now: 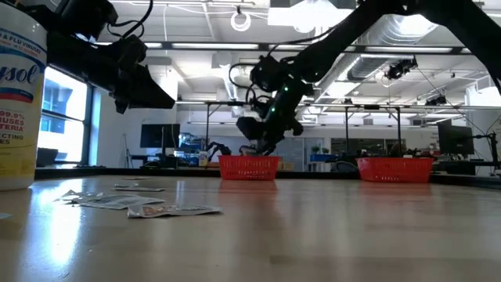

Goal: Pick & Place First Aid Supplies
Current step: Put the towelette pack into the left red bin, then put the ointment pack into the right red bin

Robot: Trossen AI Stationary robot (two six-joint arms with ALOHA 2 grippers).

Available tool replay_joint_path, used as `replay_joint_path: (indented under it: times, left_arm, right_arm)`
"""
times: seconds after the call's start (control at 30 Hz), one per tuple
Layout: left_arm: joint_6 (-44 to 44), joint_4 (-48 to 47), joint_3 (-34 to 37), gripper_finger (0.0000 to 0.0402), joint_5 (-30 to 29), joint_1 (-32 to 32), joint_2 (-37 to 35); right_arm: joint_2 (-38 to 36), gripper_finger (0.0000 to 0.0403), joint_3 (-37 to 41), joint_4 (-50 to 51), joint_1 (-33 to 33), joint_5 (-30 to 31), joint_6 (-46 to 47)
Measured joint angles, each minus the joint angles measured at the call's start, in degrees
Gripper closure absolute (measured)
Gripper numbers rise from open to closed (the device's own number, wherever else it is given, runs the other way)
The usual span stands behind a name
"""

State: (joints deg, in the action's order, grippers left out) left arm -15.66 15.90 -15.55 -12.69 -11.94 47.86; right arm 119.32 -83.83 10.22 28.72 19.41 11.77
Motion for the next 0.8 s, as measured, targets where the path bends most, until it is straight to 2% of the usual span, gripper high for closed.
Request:
replay_joint_path:
  times: [0.23,0.43,0.63,0.8]
  left_arm:
    - [0.15,1.17,0.0,0.0331,-4.92,-0.01,2.16]
    - [-1.09,3.81,0.0,0.0331,-5.9,0.0,4.88]
    - [-1.56,6.14,0.0,0.0331,-6.38,-0.01,7.67]
    - [-2.01,7.98,0.0,0.0331,-6.07,-0.02,8.39]
  right_arm:
    - [0.01,0.0401,0.34,1.63,0.63,-4.09,2.34]
    - [0.01,0.0355,-3.45,4.07,0.52,-7.47,1.36]
    - [-0.43,0.0307,-14.12,20.69,-1.17,-6.94,-0.82]
    - [-2.31,0.0306,-20.0,38.32,-8.04,-8.0,-3.06]
